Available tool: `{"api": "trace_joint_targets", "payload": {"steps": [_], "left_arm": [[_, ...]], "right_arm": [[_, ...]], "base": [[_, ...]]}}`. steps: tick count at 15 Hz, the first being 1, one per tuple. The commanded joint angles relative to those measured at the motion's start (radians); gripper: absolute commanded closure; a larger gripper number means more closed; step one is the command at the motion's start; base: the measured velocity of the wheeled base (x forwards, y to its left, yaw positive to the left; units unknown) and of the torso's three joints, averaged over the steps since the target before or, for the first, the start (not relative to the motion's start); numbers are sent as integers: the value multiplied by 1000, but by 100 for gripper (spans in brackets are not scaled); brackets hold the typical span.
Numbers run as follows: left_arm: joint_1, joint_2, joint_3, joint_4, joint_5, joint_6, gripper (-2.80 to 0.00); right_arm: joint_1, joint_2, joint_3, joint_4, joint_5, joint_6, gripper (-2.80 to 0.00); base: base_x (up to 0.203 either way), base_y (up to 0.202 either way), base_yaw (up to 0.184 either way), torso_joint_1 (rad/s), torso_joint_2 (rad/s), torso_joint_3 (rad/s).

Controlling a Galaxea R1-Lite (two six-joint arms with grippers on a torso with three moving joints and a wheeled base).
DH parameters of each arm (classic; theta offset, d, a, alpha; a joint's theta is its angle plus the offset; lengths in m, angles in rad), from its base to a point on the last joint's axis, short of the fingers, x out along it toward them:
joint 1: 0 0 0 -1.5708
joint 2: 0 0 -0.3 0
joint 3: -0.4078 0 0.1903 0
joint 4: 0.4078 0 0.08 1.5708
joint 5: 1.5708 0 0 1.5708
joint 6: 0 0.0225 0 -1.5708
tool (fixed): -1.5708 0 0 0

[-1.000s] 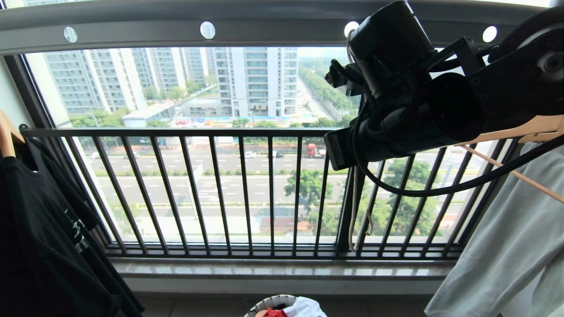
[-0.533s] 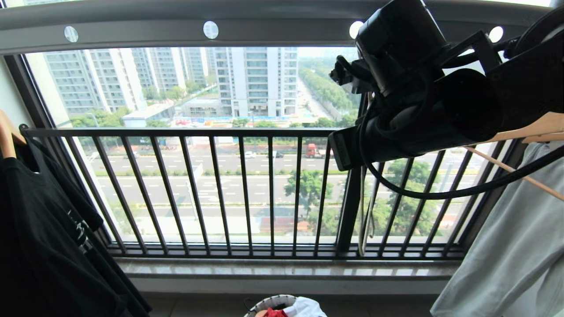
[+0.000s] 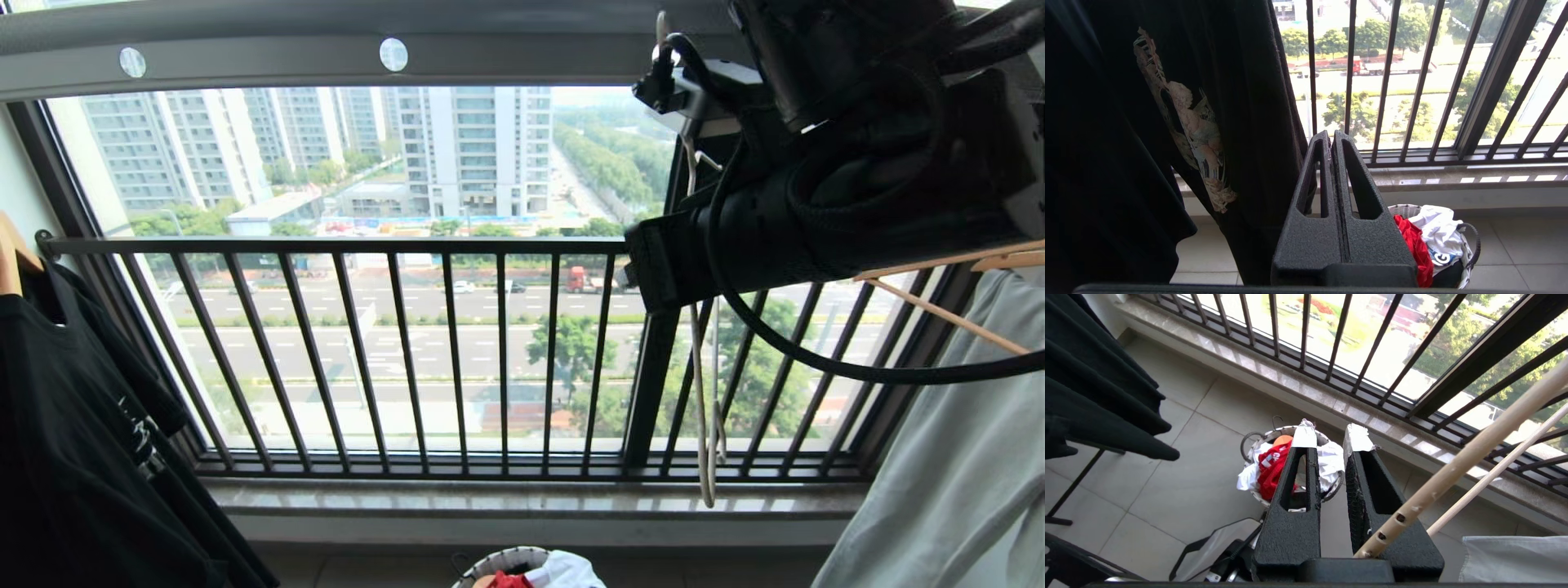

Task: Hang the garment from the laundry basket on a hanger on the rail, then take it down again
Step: Pick up the clothes rack on the clothesline

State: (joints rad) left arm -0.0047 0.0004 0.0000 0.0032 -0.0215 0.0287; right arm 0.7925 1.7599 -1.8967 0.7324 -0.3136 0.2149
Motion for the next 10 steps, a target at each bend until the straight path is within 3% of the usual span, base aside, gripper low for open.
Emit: {"api": "trace_joint_targets", "payload": {"steps": [1, 10], "left_arm": [[0, 0, 0, 0, 0, 0, 0], [0, 0, 0, 0, 0, 0, 0]], "right_arm": [[23, -38, 1, 4, 1, 1, 0], [78, -157, 20, 4, 17, 8, 0]], "base": [[0, 0, 0, 0, 0, 0], [0, 0, 0, 0, 0, 0]]}}
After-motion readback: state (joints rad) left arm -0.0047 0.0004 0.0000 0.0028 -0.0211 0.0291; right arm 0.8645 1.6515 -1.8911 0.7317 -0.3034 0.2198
